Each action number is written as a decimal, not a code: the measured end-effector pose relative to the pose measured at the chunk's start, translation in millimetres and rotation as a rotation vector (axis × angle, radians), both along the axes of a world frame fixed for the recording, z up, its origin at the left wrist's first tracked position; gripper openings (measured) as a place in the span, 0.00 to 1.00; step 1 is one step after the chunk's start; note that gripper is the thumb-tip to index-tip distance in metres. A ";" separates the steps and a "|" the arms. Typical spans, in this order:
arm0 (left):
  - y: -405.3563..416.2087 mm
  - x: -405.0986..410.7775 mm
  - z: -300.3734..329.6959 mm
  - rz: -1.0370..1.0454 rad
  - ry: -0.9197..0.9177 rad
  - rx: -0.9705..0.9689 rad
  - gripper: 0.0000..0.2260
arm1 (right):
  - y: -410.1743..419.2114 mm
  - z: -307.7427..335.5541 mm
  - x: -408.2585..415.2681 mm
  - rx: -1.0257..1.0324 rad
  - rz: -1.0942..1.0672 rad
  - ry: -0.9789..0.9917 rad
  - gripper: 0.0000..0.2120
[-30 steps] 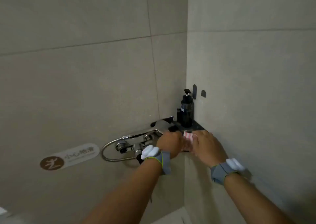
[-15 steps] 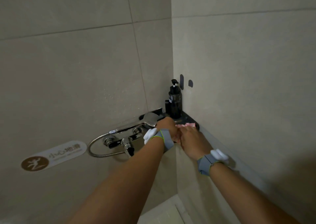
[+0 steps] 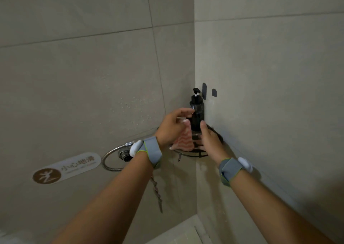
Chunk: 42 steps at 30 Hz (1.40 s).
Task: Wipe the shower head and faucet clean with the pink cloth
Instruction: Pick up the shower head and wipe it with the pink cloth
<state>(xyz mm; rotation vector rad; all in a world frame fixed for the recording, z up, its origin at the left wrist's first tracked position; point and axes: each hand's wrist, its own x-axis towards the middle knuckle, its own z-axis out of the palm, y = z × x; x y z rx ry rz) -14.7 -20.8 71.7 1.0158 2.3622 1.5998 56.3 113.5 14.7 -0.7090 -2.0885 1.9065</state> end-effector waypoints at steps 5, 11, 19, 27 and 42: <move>-24.5 3.3 31.3 -0.085 -0.090 0.168 0.31 | -30.9 9.4 -2.9 -0.322 0.272 -0.057 0.41; -54.7 4.7 49.0 -0.127 -0.070 0.166 0.32 | -47.3 3.1 -5.3 -0.861 0.473 0.215 0.35; -103.9 -6.4 36.5 -0.112 -0.375 -0.241 0.26 | -51.4 -3.9 -14.5 -0.339 0.402 0.339 0.11; -94.8 3.4 22.2 -0.027 -0.768 -0.346 0.16 | -49.9 0.4 -14.9 -0.245 0.492 0.246 0.23; -88.0 -1.1 7.2 -0.074 -0.436 0.012 0.23 | -72.7 -38.0 -1.4 -0.847 0.445 0.252 0.34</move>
